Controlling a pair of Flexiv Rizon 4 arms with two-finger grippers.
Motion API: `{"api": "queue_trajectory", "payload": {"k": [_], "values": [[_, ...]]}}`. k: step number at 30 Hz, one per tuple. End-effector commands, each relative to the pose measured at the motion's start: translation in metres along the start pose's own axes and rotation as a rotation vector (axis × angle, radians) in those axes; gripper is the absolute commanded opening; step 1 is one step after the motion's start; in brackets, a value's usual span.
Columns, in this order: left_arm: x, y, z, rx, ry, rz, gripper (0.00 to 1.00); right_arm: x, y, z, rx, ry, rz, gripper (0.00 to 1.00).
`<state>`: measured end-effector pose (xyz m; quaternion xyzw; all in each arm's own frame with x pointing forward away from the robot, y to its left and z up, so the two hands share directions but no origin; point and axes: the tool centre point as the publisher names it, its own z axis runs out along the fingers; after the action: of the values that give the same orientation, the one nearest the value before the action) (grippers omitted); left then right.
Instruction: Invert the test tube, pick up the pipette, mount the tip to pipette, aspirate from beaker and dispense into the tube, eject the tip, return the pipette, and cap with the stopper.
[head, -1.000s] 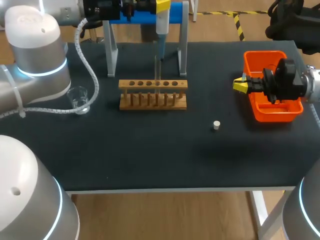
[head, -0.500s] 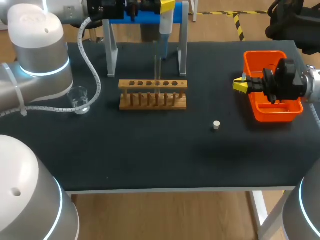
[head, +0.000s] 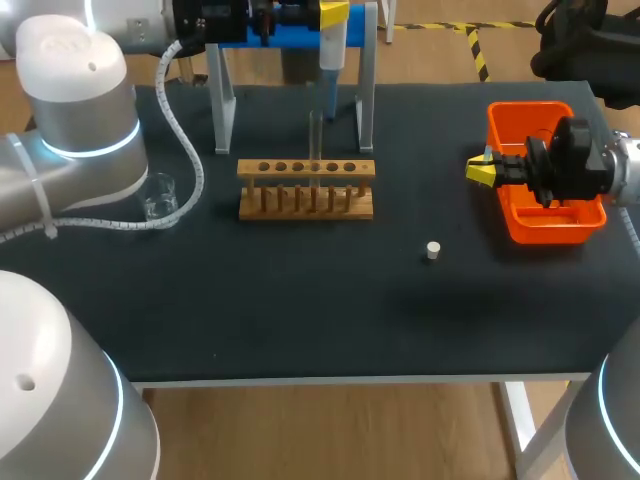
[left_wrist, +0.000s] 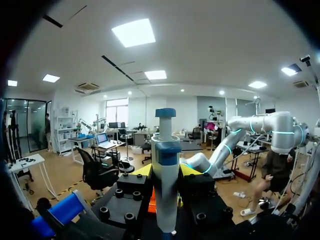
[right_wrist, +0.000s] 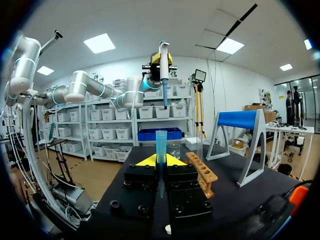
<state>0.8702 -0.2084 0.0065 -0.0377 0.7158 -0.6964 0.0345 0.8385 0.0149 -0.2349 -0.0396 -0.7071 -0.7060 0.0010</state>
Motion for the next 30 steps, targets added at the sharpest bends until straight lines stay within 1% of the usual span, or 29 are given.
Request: {"api": "queue_trajectory", "payload": {"k": [1,30], "values": [[0.0015,0.0016,-0.0009,0.006,-0.003,0.003,0.0,0.0009,0.0005,-0.0008,0.002,0.0,0.0,0.0],[0.0028,0.0018,-0.0006,-0.002,0.001,0.004,0.0,0.0009,0.0005,-0.0008,0.002,0.0,0.0,0.0]]}}
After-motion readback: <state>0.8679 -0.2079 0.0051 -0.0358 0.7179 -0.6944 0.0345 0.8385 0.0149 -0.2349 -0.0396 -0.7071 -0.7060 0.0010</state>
